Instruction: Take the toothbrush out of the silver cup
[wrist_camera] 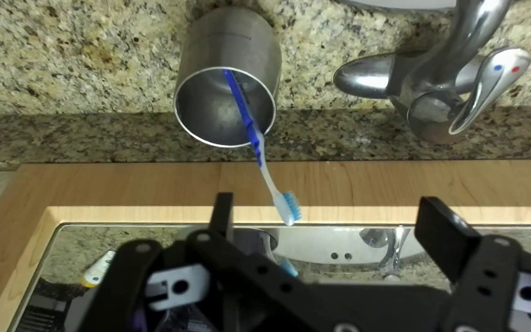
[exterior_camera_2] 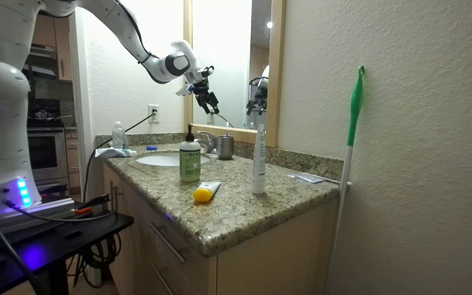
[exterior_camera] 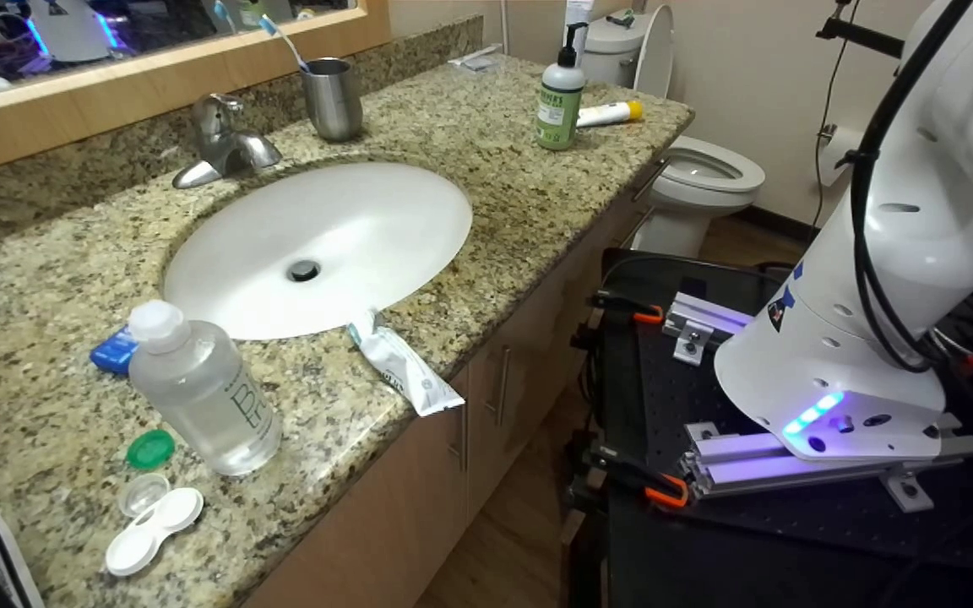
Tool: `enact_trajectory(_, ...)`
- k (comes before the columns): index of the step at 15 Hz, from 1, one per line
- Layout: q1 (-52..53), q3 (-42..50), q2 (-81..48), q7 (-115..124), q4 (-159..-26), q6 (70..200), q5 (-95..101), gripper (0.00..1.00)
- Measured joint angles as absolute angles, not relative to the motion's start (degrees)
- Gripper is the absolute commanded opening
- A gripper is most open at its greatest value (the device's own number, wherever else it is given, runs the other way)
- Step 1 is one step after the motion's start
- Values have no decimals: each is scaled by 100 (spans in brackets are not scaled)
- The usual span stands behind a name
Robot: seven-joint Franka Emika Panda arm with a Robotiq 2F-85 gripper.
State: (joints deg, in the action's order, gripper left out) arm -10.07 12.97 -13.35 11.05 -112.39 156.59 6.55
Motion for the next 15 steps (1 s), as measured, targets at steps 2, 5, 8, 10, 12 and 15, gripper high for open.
enact_trajectory(2, -1042, 1290, -1540, 966, -11182, 16044, 396, 100)
enact_trajectory(5, -1058, 1284, -1872, 874, -11020, 16387, 193, 100)
enact_trajectory(8, -1053, 1289, -1945, 877, -10981, 16397, 193, 100)
enact_trajectory(10, -1047, 1290, -1934, 877, -10980, 16396, 193, 100)
enact_trajectory(12, -1010, 1394, -1995, 976, -10934, 16389, 253, 100)
enact_trajectory(15, -1019, 1571, -2317, 1034, -10697, 16388, 273, 100)
